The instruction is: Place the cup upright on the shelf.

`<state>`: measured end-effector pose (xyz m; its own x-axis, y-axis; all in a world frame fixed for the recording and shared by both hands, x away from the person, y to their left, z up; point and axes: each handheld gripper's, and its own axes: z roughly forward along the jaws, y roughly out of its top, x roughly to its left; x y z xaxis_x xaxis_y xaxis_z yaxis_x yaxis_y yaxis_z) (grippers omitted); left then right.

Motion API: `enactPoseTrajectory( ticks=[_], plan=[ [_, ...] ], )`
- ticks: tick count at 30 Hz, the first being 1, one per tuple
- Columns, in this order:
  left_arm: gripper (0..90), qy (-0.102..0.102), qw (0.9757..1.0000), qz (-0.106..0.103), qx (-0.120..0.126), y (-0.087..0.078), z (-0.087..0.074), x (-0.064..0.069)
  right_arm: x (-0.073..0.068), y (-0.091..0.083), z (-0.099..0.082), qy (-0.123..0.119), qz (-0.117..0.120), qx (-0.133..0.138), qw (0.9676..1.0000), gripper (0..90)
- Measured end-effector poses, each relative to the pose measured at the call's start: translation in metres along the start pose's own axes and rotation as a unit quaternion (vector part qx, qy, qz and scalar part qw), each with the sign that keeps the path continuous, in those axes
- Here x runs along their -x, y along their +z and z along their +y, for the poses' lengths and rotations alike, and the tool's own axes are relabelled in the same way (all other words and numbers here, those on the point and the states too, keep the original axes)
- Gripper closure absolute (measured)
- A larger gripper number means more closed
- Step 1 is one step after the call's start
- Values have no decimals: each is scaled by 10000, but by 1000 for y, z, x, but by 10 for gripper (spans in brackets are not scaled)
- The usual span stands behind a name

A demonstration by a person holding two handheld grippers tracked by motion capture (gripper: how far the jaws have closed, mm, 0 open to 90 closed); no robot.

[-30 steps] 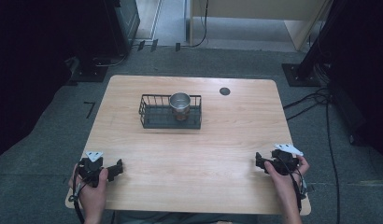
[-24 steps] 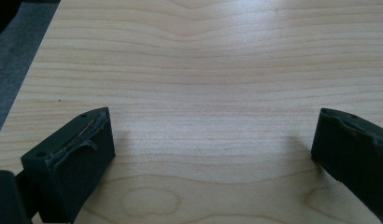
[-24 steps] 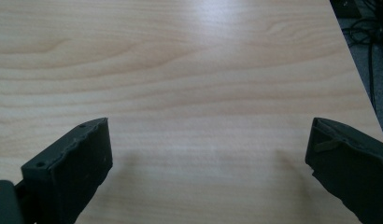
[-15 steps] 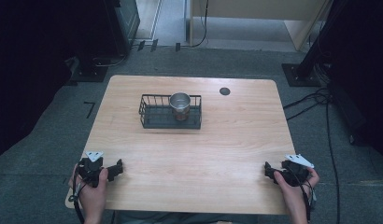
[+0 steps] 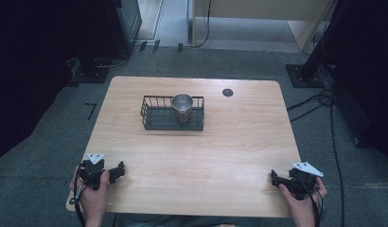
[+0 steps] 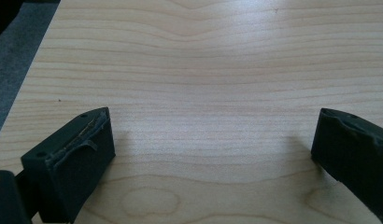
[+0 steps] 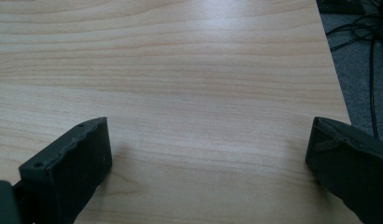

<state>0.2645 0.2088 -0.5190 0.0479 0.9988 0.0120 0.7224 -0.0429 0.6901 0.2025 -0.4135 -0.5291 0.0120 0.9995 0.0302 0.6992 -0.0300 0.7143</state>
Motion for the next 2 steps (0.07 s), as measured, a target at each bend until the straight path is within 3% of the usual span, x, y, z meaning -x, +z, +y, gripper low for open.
enactPoseTrajectory(
  ticks=[2],
  plan=[
    [0,1,10000,-1,0,0,0,0,0,0,0,-3,-2,-2,10000,0]
  ],
)
